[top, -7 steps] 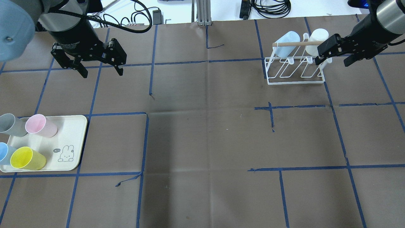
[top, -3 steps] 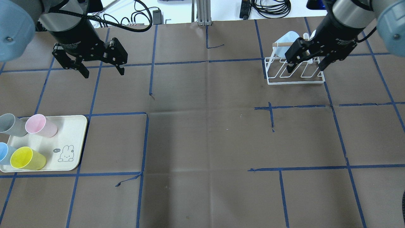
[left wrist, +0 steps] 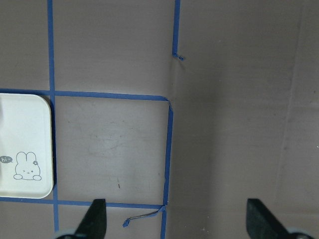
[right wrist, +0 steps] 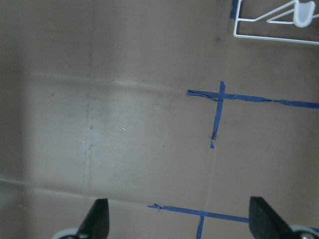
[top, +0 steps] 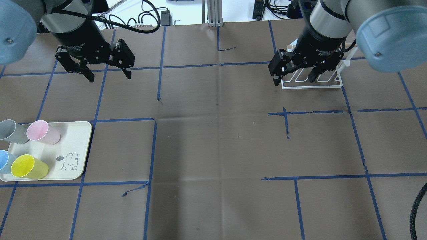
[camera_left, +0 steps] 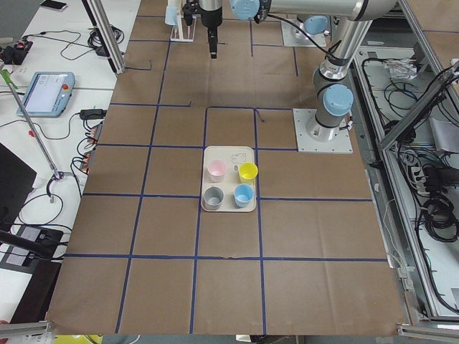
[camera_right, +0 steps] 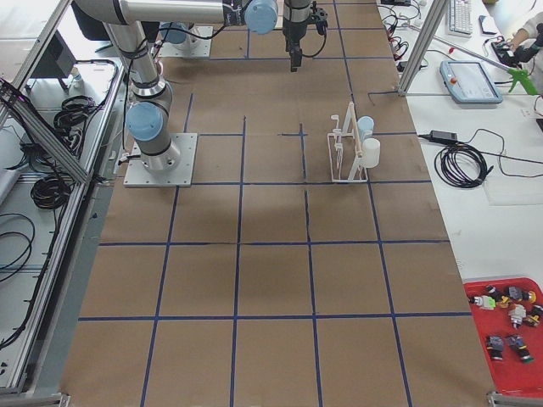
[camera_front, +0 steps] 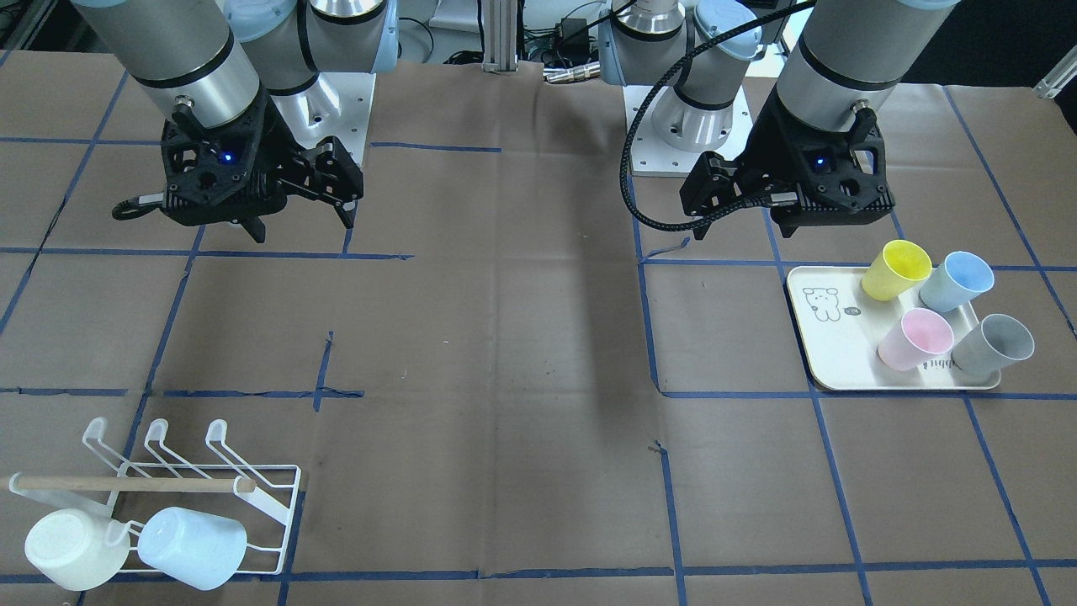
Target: Transfer IKEA cup to right arm and place on rack
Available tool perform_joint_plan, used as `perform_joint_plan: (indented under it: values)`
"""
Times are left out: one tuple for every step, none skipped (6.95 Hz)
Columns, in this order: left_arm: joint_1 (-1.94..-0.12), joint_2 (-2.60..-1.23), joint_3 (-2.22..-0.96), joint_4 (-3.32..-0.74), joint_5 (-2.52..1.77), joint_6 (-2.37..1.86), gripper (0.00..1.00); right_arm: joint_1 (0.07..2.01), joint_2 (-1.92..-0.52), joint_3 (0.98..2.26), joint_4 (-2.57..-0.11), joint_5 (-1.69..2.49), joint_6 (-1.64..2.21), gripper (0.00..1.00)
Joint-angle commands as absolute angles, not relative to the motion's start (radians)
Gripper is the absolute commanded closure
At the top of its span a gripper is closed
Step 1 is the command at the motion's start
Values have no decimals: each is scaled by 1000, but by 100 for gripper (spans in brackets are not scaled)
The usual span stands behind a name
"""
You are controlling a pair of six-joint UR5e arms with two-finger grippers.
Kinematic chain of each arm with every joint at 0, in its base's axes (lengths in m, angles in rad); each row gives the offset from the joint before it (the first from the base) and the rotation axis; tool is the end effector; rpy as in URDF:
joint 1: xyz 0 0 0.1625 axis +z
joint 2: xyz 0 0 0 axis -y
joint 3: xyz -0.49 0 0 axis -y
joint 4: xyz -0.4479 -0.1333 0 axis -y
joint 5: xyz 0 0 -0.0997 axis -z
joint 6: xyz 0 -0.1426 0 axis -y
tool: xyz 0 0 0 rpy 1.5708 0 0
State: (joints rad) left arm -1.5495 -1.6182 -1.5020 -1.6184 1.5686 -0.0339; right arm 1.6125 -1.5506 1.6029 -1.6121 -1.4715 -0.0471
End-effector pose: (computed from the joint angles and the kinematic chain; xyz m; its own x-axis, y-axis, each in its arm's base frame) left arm -0.1215 -0.5697 0.5164 -0.9985 -0.0552 0.0013 -0.0552 0.9981 0.0263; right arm 0.1705 -0.5487 0.4860 -0.9912 -0.0874 -0.0995 -0.0885 0.9961 0.0063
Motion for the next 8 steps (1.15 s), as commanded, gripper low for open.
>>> perform_joint_plan:
  values:
    - [-1549,-1618,-1502,-1618,1569,-34,0,1626,-1552,1620,-1612,-1542,64,0]
    - [-1549,-1618,-1502,-1618,1569,-32,0,1632,-1554,1614,-1614,-1543,70,0]
    - [-1549,-1618,-1502,-1618,1568,-34,0,1634,-1563,1612,-1609,-1543,69,0]
    - [-1549,-1618,-1502,-1618,1568,-34,0,1634,-1584,1612,-1611,-1543,64,0]
    - [-1549,-1618,-1502,-1618,1568,-34,0,1634,-1588,1614,-1609,-1543,63,0]
    - [-1549,-1618,-1502,-1618,1569,-32,0,1634,-1588,1612,-1609,-1543,63,0]
    - [-1549,-1618,-1502,-1618,1569,-32,0,1634,-1588,1615,-1609,-1546,63,0]
    - [-1549,-1618,-1502,-1618,1569,-32,0,1634,-1585,1620,-1609,-1548,63,0]
